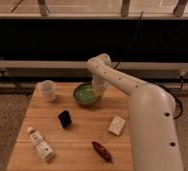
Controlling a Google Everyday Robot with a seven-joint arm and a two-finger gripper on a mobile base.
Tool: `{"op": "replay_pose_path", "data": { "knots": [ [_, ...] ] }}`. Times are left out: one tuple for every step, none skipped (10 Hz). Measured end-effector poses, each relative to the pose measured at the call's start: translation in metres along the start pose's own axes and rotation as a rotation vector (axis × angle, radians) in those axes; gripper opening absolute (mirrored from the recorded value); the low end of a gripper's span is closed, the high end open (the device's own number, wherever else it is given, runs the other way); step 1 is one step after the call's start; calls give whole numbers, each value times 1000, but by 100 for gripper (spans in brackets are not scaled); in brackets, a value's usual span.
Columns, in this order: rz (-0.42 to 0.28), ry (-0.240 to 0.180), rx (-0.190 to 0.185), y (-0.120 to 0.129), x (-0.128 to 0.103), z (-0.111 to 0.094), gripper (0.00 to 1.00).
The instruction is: Drag the ceramic bowl in a circle
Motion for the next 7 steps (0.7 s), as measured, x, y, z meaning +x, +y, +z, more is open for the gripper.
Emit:
{"op": "replay_pose_path", "data": {
  "knots": [
    [20,3,-1,12,7,0,1],
    [51,7,-3,30,16,-1,1],
    [81,11,-1,46,23,-2,1],
    [96,13,0,55,23,-2,1],
    [108,17,-1,65,20,-1,1],
    [118,13,3,76,14,0,1],
    [124,10,5,87,7,2,1]
  ]
}}
